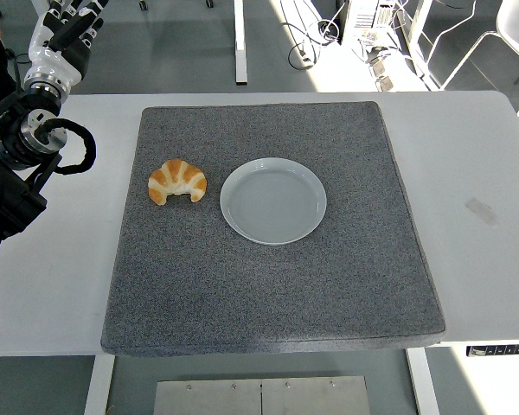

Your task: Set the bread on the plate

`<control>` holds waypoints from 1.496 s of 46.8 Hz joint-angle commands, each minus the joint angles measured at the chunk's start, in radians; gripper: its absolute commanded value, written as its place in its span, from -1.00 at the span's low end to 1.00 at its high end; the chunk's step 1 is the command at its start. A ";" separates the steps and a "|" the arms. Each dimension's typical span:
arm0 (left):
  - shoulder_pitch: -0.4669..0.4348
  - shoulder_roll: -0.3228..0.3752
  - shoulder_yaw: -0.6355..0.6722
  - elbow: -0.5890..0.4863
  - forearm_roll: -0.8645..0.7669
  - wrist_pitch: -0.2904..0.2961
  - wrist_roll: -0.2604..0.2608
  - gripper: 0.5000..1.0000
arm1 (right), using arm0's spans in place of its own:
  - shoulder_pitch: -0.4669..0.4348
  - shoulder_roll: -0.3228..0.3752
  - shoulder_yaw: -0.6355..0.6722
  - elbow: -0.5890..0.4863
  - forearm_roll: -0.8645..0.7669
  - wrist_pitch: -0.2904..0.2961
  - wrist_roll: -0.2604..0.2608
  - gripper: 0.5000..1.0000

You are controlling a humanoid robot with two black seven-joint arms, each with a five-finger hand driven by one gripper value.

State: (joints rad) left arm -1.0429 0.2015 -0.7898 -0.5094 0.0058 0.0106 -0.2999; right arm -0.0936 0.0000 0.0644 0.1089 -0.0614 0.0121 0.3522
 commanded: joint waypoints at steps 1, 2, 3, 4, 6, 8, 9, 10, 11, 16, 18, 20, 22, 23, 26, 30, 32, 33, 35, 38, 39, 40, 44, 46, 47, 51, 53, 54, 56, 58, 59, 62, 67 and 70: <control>0.001 0.004 -0.003 0.006 -0.003 -0.001 -0.001 0.89 | 0.000 0.000 0.000 0.000 0.000 0.000 -0.001 1.00; 0.001 0.007 -0.003 0.006 -0.003 -0.001 0.001 0.88 | 0.000 0.000 0.000 0.000 0.000 0.000 0.001 1.00; 0.000 0.009 -0.002 0.006 -0.001 -0.001 0.002 0.88 | 0.000 0.000 0.000 0.000 0.000 0.000 -0.001 1.00; 0.000 0.009 0.000 0.006 0.000 -0.001 0.005 0.86 | 0.000 0.000 0.000 0.000 0.000 0.000 0.001 1.00; 0.000 0.009 0.001 0.006 0.003 0.000 0.011 0.80 | 0.000 0.000 0.000 0.000 0.000 0.000 0.001 1.00; 0.000 0.009 0.006 0.006 0.011 0.003 0.015 0.71 | 0.000 0.000 0.000 0.000 0.000 0.000 0.001 1.00; -0.003 0.010 0.017 0.006 0.019 0.005 0.015 0.70 | 0.000 0.000 0.000 0.000 0.000 0.000 -0.001 1.00; -0.008 0.013 0.029 0.006 0.028 0.006 0.015 0.70 | 0.000 0.000 0.000 0.000 0.000 0.000 -0.001 1.00; -0.014 0.018 0.044 0.006 0.037 0.006 0.015 0.69 | 0.000 0.000 0.000 0.000 0.000 0.000 -0.001 1.00; -0.043 0.055 0.096 0.005 0.046 0.009 0.016 0.70 | 0.000 0.000 0.000 0.000 0.000 0.000 -0.001 1.00; -0.045 0.059 0.099 0.005 0.046 0.011 0.016 0.70 | 0.000 0.000 0.000 0.000 0.000 0.000 -0.001 1.00; -0.045 0.059 0.101 0.005 0.052 0.014 0.018 0.70 | 0.000 0.000 0.000 0.000 0.000 0.000 -0.001 1.00; -0.043 0.059 0.115 0.003 0.056 0.023 0.024 0.69 | 0.000 0.000 0.000 0.000 0.000 0.000 0.001 1.00; -0.045 0.059 0.135 0.003 0.060 0.029 0.028 0.69 | 0.000 0.000 0.000 0.000 0.000 0.000 0.001 1.00; -0.072 0.062 0.242 0.002 0.094 0.043 0.048 0.69 | 0.000 0.000 0.000 0.000 0.000 0.000 0.001 1.00; -0.130 0.071 0.398 -0.001 0.146 0.060 0.064 0.70 | 0.000 0.000 0.000 0.000 0.000 0.000 -0.001 1.00; -0.149 0.084 0.455 -0.004 0.157 0.063 0.068 0.71 | 0.000 0.000 0.000 0.000 0.000 0.000 -0.001 1.00; -0.157 0.091 0.478 -0.008 0.160 0.063 0.074 0.71 | 0.000 0.000 0.000 0.000 0.000 0.000 0.001 1.00; -0.172 0.110 0.520 -0.020 0.163 0.061 0.093 0.72 | 0.000 0.000 0.000 0.000 0.000 0.000 -0.001 1.00; -0.200 0.140 0.578 -0.058 0.177 0.051 0.119 0.81 | 0.000 0.000 0.000 0.000 0.000 0.000 0.001 1.00; -0.209 0.154 0.601 -0.075 0.189 0.045 0.125 0.83 | 0.000 0.000 0.000 0.000 0.000 0.000 -0.001 1.00; -0.218 0.168 0.625 -0.095 0.206 0.042 0.128 0.84 | 0.000 0.000 0.000 0.000 0.000 0.000 -0.001 1.00; -0.262 0.219 0.722 -0.167 0.270 0.029 0.128 0.85 | 0.000 0.000 0.000 0.000 0.000 0.000 0.001 1.00; -0.282 0.237 0.763 -0.204 0.293 0.026 0.122 0.85 | 0.000 0.000 0.000 0.000 0.000 0.000 0.001 1.00; -0.290 0.246 0.783 -0.219 0.302 0.026 0.122 0.85 | 0.000 0.000 0.000 0.000 0.000 0.000 0.001 1.00; -0.305 0.256 0.853 -0.264 0.338 0.026 0.122 0.84 | 0.000 0.000 0.000 0.000 0.000 0.000 0.001 1.00; -0.307 0.253 0.869 -0.274 0.359 0.028 0.123 0.84 | 0.000 0.000 0.000 0.000 0.000 0.000 -0.001 1.00; -0.307 0.249 0.876 -0.281 0.371 0.029 0.125 0.83 | 0.000 0.000 0.000 0.000 0.000 0.000 -0.001 1.00; -0.307 0.249 0.879 -0.307 0.398 0.034 0.130 0.83 | 0.000 0.000 0.000 0.000 0.000 0.000 -0.001 1.00; -0.307 0.259 0.879 -0.349 0.421 0.041 0.131 0.83 | 0.000 0.000 0.000 0.000 0.000 0.000 -0.001 1.00; -0.307 0.263 0.879 -0.377 0.430 0.048 0.134 0.82 | 0.000 0.000 0.000 0.000 0.000 0.000 -0.001 1.00; -0.309 0.291 0.883 -0.448 0.447 0.074 0.156 0.82 | 0.000 0.000 0.000 0.000 0.000 0.000 -0.001 1.00; -0.316 0.302 0.919 -0.491 0.477 0.110 0.218 0.82 | 0.000 0.000 0.000 0.000 0.000 0.000 -0.001 1.00; -0.319 0.303 0.937 -0.500 0.484 0.115 0.243 0.82 | 0.000 0.000 0.000 0.000 0.000 0.000 -0.001 1.00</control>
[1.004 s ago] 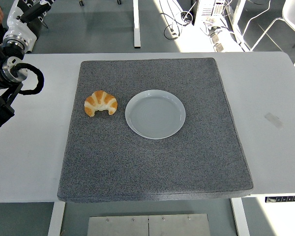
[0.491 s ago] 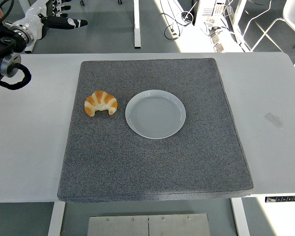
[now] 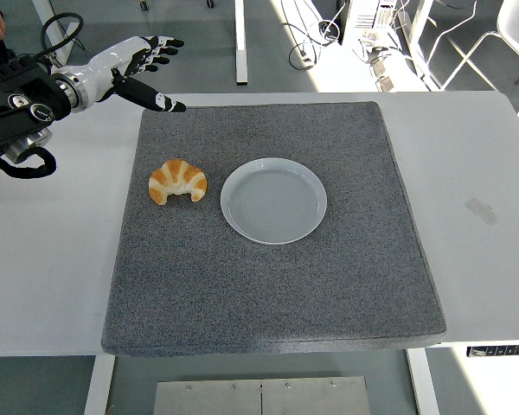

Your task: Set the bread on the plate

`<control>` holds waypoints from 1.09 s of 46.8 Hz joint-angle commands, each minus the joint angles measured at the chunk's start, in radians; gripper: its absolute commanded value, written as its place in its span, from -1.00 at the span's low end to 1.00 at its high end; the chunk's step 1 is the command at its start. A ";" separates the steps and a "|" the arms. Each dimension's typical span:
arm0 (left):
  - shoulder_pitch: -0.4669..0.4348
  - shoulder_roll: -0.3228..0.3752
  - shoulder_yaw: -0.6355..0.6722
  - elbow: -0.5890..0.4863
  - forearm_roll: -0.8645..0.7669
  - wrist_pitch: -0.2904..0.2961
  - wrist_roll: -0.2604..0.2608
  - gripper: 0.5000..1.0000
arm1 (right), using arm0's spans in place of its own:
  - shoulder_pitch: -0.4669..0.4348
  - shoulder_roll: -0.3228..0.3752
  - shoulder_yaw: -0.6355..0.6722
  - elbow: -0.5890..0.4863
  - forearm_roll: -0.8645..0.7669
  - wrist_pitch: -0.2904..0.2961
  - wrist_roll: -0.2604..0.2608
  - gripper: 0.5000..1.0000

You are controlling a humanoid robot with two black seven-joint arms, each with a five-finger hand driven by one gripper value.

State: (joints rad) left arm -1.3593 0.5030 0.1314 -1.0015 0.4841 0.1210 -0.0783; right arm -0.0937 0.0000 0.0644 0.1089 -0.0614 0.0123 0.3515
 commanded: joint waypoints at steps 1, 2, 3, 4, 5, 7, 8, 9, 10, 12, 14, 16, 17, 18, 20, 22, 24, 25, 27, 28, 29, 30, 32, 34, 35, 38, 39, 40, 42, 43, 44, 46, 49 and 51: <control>-0.003 0.002 0.020 -0.008 0.005 0.005 0.025 0.82 | 0.000 0.000 0.000 0.000 0.000 0.000 0.001 1.00; -0.003 0.005 0.025 -0.008 0.005 0.005 0.028 0.82 | 0.000 0.000 0.000 0.000 0.000 0.000 0.001 1.00; -0.003 0.006 0.030 -0.009 0.005 0.005 0.028 0.82 | 0.000 0.000 0.000 0.000 0.000 0.000 0.000 1.00; -0.003 0.009 0.036 -0.009 0.005 0.005 0.028 0.82 | 0.000 0.000 0.000 0.000 0.000 0.000 0.000 1.00; -0.004 0.011 0.043 -0.011 0.005 0.005 0.028 0.82 | 0.000 0.000 0.000 0.000 0.000 0.000 0.001 1.00; -0.004 0.012 0.053 -0.012 0.005 0.005 0.026 0.82 | 0.000 0.000 0.000 0.000 0.000 0.000 0.001 1.00; -0.006 0.015 0.051 -0.012 0.010 0.005 0.028 0.82 | 0.000 0.000 0.000 0.000 0.000 0.000 0.000 1.00; -0.006 0.022 0.051 -0.012 0.014 0.003 0.028 0.82 | 0.000 0.000 0.000 0.000 0.000 0.000 0.001 1.00; -0.004 0.028 0.050 -0.014 0.022 0.003 0.028 0.82 | 0.000 0.000 0.000 0.000 0.000 0.000 0.000 1.00; -0.001 0.038 0.044 -0.025 0.039 0.003 0.028 0.82 | 0.000 0.000 0.000 0.000 0.000 0.000 0.001 1.00; 0.006 0.045 0.033 -0.040 0.056 0.003 0.028 0.82 | 0.000 0.000 0.000 0.000 0.000 0.000 0.001 1.00; 0.009 0.052 0.025 -0.055 0.070 0.003 0.028 0.82 | 0.000 0.000 0.000 0.000 0.000 0.000 0.001 1.00; 0.009 0.054 0.025 -0.060 0.070 0.003 0.028 0.82 | 0.000 0.000 0.000 0.000 0.000 0.000 0.000 1.00; 0.009 0.055 0.027 -0.065 0.070 0.003 0.029 0.82 | 0.000 0.000 0.000 0.000 0.000 0.000 0.000 1.00; 0.011 0.057 0.028 -0.068 0.071 0.003 0.032 0.82 | 0.000 0.000 0.000 0.000 0.000 0.000 0.000 1.00; 0.012 0.057 0.030 -0.071 0.073 0.003 0.035 0.82 | 0.000 0.000 0.000 0.000 0.000 0.000 0.000 1.00; 0.014 0.057 0.031 -0.074 0.073 0.002 0.040 0.81 | 0.000 0.000 0.000 0.000 0.000 0.000 0.001 1.00; 0.014 0.060 0.033 -0.078 0.073 -0.001 0.045 0.80 | 0.000 0.000 0.000 0.000 0.000 0.000 0.001 1.00; 0.019 0.068 0.040 -0.097 0.074 -0.001 0.055 0.79 | 0.000 0.000 0.000 0.000 0.000 0.000 0.001 1.00; 0.022 0.075 0.045 -0.109 0.074 -0.001 0.063 0.79 | 0.000 0.000 0.000 0.000 0.000 0.000 0.000 1.00; 0.022 0.083 0.048 -0.121 0.077 -0.001 0.069 0.79 | 0.000 0.000 0.000 0.000 0.000 0.000 0.001 1.00; 0.022 0.094 0.051 -0.133 0.082 -0.001 0.075 0.79 | 0.000 0.000 0.000 0.000 0.000 0.000 0.001 1.00; 0.022 0.114 0.056 -0.164 0.096 -0.001 0.084 0.78 | 0.000 0.000 0.000 0.000 0.000 0.000 0.000 1.00; 0.019 0.132 0.063 -0.192 0.109 -0.003 0.087 0.77 | 0.000 0.000 0.000 0.000 0.000 0.000 0.001 1.00; 0.017 0.140 0.068 -0.200 0.113 -0.001 0.088 0.77 | 0.000 0.000 0.000 0.000 0.000 0.000 0.001 1.00; 0.017 0.152 0.079 -0.203 0.114 -0.001 0.089 0.77 | 0.000 0.000 0.000 0.000 0.000 0.000 0.001 1.00; 0.017 0.154 0.080 -0.203 0.114 -0.001 0.089 0.77 | 0.000 0.000 0.000 0.000 0.000 0.000 0.000 1.00; 0.017 0.154 0.080 -0.203 0.114 -0.003 0.088 0.77 | 0.000 0.000 0.000 0.000 0.000 0.000 0.000 1.00; 0.022 0.149 0.082 -0.201 0.116 -0.001 0.088 0.77 | 0.000 0.000 0.000 0.000 0.000 0.000 0.001 1.00; 0.025 0.146 0.082 -0.200 0.117 -0.001 0.088 0.77 | 0.000 0.000 0.000 0.000 0.000 0.000 0.001 1.00; 0.028 0.144 0.083 -0.198 0.117 0.002 0.088 0.77 | 0.000 0.000 0.000 0.000 0.000 0.000 0.000 1.00; 0.032 0.141 0.083 -0.197 0.119 0.003 0.088 0.77 | 0.000 0.000 0.000 0.000 0.000 0.000 0.001 1.00; 0.042 0.135 0.085 -0.195 0.123 0.005 0.088 0.75 | 0.000 0.000 0.000 0.000 0.000 0.000 0.001 1.00; 0.048 0.121 0.093 -0.190 0.133 0.009 0.089 0.74 | 0.000 0.000 0.000 0.000 0.000 0.000 0.001 1.00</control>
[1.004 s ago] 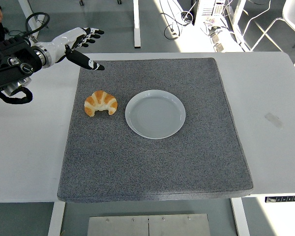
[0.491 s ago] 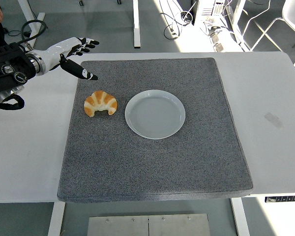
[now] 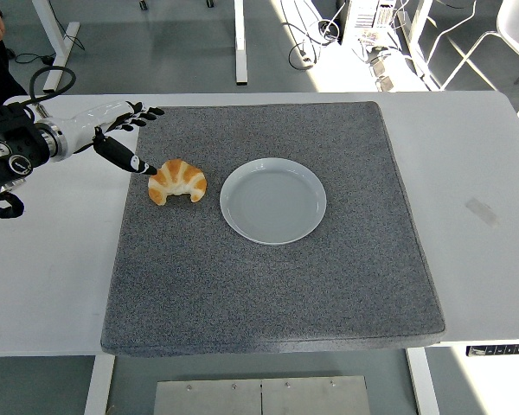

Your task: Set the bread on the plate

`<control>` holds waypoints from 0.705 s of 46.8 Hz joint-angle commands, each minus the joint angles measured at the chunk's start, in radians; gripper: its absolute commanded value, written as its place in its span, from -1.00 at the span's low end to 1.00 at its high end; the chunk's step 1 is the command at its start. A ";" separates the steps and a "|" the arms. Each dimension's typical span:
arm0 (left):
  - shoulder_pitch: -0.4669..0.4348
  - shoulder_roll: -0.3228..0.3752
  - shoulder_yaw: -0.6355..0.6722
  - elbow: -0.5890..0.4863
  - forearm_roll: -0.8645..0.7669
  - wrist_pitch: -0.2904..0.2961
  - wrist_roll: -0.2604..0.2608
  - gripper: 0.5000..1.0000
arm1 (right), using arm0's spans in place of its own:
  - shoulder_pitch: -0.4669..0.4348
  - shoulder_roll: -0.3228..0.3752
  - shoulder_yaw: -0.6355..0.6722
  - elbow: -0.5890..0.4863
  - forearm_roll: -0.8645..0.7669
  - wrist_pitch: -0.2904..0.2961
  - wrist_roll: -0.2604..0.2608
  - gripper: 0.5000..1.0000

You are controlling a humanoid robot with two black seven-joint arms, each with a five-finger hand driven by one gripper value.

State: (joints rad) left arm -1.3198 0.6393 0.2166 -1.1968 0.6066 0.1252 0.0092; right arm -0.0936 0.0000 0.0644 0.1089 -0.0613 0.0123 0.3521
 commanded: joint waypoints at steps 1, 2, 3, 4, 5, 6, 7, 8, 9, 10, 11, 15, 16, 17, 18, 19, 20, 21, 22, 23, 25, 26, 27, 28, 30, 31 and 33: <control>0.010 -0.024 0.012 0.009 0.015 0.011 0.003 0.73 | 0.000 0.000 0.000 0.000 0.000 0.000 -0.001 1.00; 0.010 -0.033 0.018 0.014 0.019 0.019 0.003 0.72 | 0.000 0.000 0.000 0.000 0.000 0.000 0.001 1.00; 0.010 -0.041 0.026 0.017 0.024 0.027 0.005 0.72 | 0.000 0.000 0.000 0.000 0.000 0.000 -0.001 1.00; 0.011 -0.049 0.032 0.020 0.027 0.034 0.006 0.72 | 0.000 0.000 0.000 0.000 0.000 0.000 -0.001 1.00; 0.010 -0.055 0.041 0.022 0.028 0.040 0.009 0.72 | 0.000 0.000 0.000 0.000 0.000 0.000 0.001 1.00; 0.010 -0.059 0.047 0.022 0.030 0.047 0.012 0.71 | 0.000 0.000 0.000 0.000 0.000 0.000 0.001 1.00; 0.010 -0.062 0.052 0.022 0.030 0.051 0.017 0.71 | 0.000 0.000 0.000 0.000 0.000 0.000 -0.001 1.00; 0.010 -0.064 0.056 0.022 0.030 0.053 0.021 0.71 | 0.000 0.000 0.000 0.000 0.000 0.000 0.001 1.00; 0.010 -0.066 0.058 0.023 0.030 0.054 0.023 0.71 | 0.000 0.000 0.000 0.000 0.000 0.000 0.001 1.00; 0.010 -0.066 0.061 0.023 0.030 0.054 0.023 0.71 | 0.000 0.000 0.000 0.000 0.000 0.000 0.001 1.00; 0.010 -0.067 0.061 0.025 0.030 0.056 0.023 0.71 | 0.000 0.000 0.000 0.000 0.000 0.000 0.001 1.00; 0.010 -0.084 0.064 0.039 0.032 0.056 0.023 0.70 | 0.000 0.000 0.000 0.000 0.000 0.000 0.001 1.00; 0.011 -0.090 0.064 0.046 0.033 0.056 0.023 0.69 | 0.000 0.000 0.000 0.000 0.000 0.000 0.001 1.00; 0.011 -0.093 0.066 0.054 0.036 0.056 0.023 0.69 | 0.000 0.000 0.000 0.000 0.000 0.000 0.001 1.00; 0.011 -0.098 0.066 0.063 0.039 0.056 0.023 0.69 | 0.000 0.000 0.000 0.000 0.000 0.000 -0.001 1.00; 0.013 -0.102 0.069 0.072 0.045 0.056 0.023 0.69 | 0.000 0.000 0.000 0.000 0.000 0.000 -0.001 1.00; 0.016 -0.107 0.072 0.080 0.050 0.056 0.023 0.69 | 0.000 0.000 0.000 0.000 0.000 0.000 0.001 1.00; 0.016 -0.112 0.073 0.086 0.053 0.054 0.023 0.69 | 0.000 0.000 0.000 0.000 0.000 0.000 0.001 1.00; 0.016 -0.115 0.075 0.089 0.056 0.054 0.023 0.69 | 0.000 0.000 0.000 0.000 0.000 0.000 -0.001 1.00; 0.016 -0.119 0.076 0.092 0.056 0.054 0.023 0.69 | 0.000 0.000 0.000 0.000 0.000 0.000 0.001 1.00; 0.019 -0.127 0.076 0.097 0.056 0.054 0.023 0.69 | 0.000 0.000 0.000 0.000 0.000 0.000 -0.001 1.00; 0.022 -0.130 0.076 0.098 0.056 0.054 0.023 0.69 | 0.000 0.000 0.000 0.000 0.000 0.000 0.001 1.00; 0.025 -0.135 0.076 0.103 0.056 0.054 0.021 0.68 | 0.000 0.000 0.000 0.000 0.000 0.000 -0.001 1.00; 0.028 -0.139 0.076 0.111 0.056 0.054 0.021 0.68 | 0.000 0.000 0.000 0.000 0.000 0.000 -0.001 1.00; 0.034 -0.151 0.076 0.121 0.056 0.054 0.021 0.68 | 0.000 0.000 0.000 0.000 0.000 0.000 0.001 1.00; 0.037 -0.158 0.076 0.128 0.058 0.054 0.021 0.66 | 0.000 0.000 0.000 0.000 0.000 0.000 0.001 1.00; 0.040 -0.168 0.076 0.141 0.058 0.054 0.021 0.63 | 0.000 0.000 0.000 0.000 0.000 0.000 0.001 1.00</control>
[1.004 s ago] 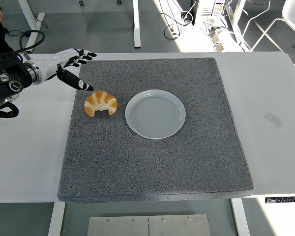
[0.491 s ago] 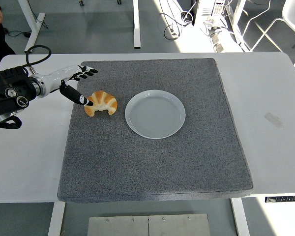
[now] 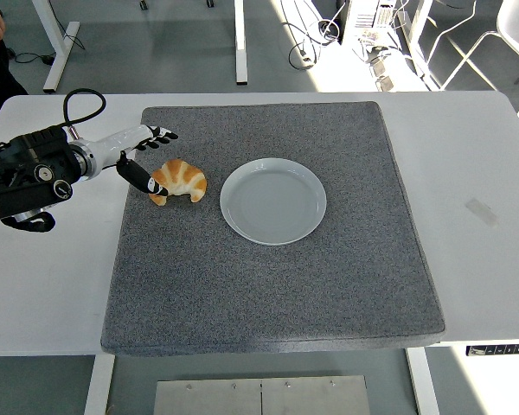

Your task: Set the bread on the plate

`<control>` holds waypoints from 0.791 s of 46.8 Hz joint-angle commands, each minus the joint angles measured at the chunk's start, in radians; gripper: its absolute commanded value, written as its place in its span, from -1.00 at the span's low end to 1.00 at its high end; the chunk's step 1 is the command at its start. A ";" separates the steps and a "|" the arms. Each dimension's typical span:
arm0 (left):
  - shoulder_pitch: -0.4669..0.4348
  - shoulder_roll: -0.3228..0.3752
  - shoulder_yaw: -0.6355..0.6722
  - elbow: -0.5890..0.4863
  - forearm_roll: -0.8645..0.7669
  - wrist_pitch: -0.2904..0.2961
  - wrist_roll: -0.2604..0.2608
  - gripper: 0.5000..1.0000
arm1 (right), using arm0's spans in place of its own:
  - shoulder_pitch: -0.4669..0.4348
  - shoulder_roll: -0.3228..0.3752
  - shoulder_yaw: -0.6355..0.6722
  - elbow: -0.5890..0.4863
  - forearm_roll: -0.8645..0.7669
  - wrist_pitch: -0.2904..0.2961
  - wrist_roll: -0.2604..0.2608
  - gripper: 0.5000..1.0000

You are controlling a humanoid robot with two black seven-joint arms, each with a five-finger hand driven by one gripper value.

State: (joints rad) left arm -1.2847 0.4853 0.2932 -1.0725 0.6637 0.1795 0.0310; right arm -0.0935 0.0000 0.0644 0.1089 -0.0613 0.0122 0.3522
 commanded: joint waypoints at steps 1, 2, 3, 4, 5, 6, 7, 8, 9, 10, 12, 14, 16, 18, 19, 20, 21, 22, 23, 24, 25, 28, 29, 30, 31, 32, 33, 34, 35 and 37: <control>0.007 -0.019 0.000 0.022 0.001 0.000 0.000 0.62 | 0.000 0.000 0.000 0.000 0.000 0.000 -0.001 1.00; 0.008 -0.022 0.000 0.028 -0.001 0.000 0.000 0.60 | 0.000 0.000 0.000 0.000 0.000 0.000 0.001 1.00; 0.011 -0.025 0.000 0.032 0.001 0.000 0.000 0.58 | 0.000 0.000 0.000 0.000 0.000 0.000 0.001 1.00; 0.013 -0.027 0.000 0.036 0.001 0.000 0.000 0.55 | 0.000 0.000 0.000 0.000 0.000 0.000 -0.001 1.00; 0.013 -0.031 0.000 0.036 0.001 0.000 0.000 0.52 | 0.000 0.000 0.000 0.000 0.000 0.000 0.001 1.00; 0.015 -0.033 0.000 0.037 0.001 0.000 0.000 0.50 | 0.000 0.000 0.000 0.000 0.000 0.000 0.001 1.00; 0.015 -0.036 0.000 0.039 0.001 0.000 0.000 0.49 | 0.000 0.000 0.000 0.000 0.000 0.000 0.001 1.00; 0.015 -0.036 0.000 0.039 0.001 0.000 0.000 0.48 | 0.000 0.000 0.000 0.000 0.000 0.000 -0.001 1.00; 0.015 -0.036 0.000 0.039 0.001 -0.002 0.000 0.46 | 0.000 0.000 0.000 0.000 0.000 0.000 0.001 1.00; 0.015 -0.037 -0.002 0.040 0.001 -0.002 0.000 0.44 | 0.000 0.000 0.000 0.000 0.000 0.000 0.001 1.00; 0.015 -0.037 -0.002 0.040 0.001 -0.002 0.000 0.42 | 0.000 0.000 0.000 0.000 0.000 0.000 0.001 1.00; 0.015 -0.040 -0.002 0.040 0.001 -0.003 0.000 0.38 | 0.000 0.000 0.000 0.000 0.000 0.000 0.001 1.00; 0.015 -0.045 -0.002 0.040 0.002 -0.002 0.000 0.32 | 0.000 0.000 0.000 0.000 0.000 0.000 0.001 1.00; 0.016 -0.050 -0.002 0.042 0.011 -0.002 0.000 0.29 | 0.000 0.000 0.000 0.000 0.000 0.000 0.001 1.00; 0.016 -0.050 -0.002 0.042 0.016 -0.002 -0.002 0.28 | 0.000 0.000 0.000 0.000 0.000 0.000 -0.001 1.00; 0.016 -0.050 -0.002 0.042 0.020 -0.002 -0.002 0.26 | 0.000 0.000 0.000 0.000 0.000 0.000 -0.001 1.00; 0.018 -0.050 -0.002 0.042 0.025 -0.002 -0.002 0.24 | 0.000 0.000 0.000 0.000 0.000 0.000 -0.001 1.00; 0.021 -0.051 -0.002 0.042 0.028 -0.002 -0.003 0.22 | 0.000 0.000 0.000 0.000 0.000 0.000 -0.001 1.00; 0.022 -0.051 -0.002 0.042 0.033 -0.002 -0.003 0.21 | 0.000 0.000 0.000 0.000 0.000 0.000 -0.001 1.00; 0.024 -0.051 -0.003 0.042 0.037 -0.002 -0.005 0.20 | 0.000 0.000 0.000 0.000 0.000 0.000 0.001 1.00; 0.024 -0.051 -0.003 0.042 0.043 -0.002 -0.005 0.19 | 0.000 0.000 0.000 0.000 0.000 0.000 0.001 1.00; 0.027 -0.057 -0.003 0.042 0.054 0.000 -0.006 0.14 | 0.000 0.000 0.000 0.000 0.000 0.000 -0.001 1.00; 0.030 -0.060 -0.003 0.042 0.057 0.000 -0.006 0.13 | 0.000 0.000 0.000 0.000 0.000 0.000 0.001 1.00; 0.031 -0.060 -0.003 0.043 0.062 0.000 -0.006 0.12 | 0.000 0.000 0.000 0.000 0.000 0.000 0.001 1.00; 0.033 -0.060 -0.003 0.043 0.065 0.000 -0.006 0.12 | 0.000 0.000 0.000 0.000 0.000 0.000 -0.001 1.00; 0.035 -0.062 -0.005 0.043 0.068 0.000 -0.006 0.12 | 0.000 0.000 0.000 0.000 0.000 0.000 -0.001 1.00; 0.036 -0.062 -0.003 0.045 0.070 0.000 -0.006 0.11 | 0.000 0.000 0.000 0.000 0.000 0.000 -0.001 1.00; 0.036 -0.062 -0.003 0.045 0.073 0.001 -0.006 0.09 | 0.000 0.000 0.000 0.000 0.000 0.000 0.001 1.00; 0.038 -0.062 -0.005 0.048 0.076 0.001 -0.008 0.06 | 0.000 0.000 0.000 0.000 0.000 0.000 -0.001 1.00; 0.038 -0.062 -0.005 0.051 0.080 0.001 -0.010 -0.01 | 0.000 0.000 0.000 0.000 0.000 0.000 0.001 1.00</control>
State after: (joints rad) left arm -1.2481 0.4234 0.2890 -1.0260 0.7374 0.1802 0.0231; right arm -0.0935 0.0000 0.0644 0.1089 -0.0614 0.0123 0.3516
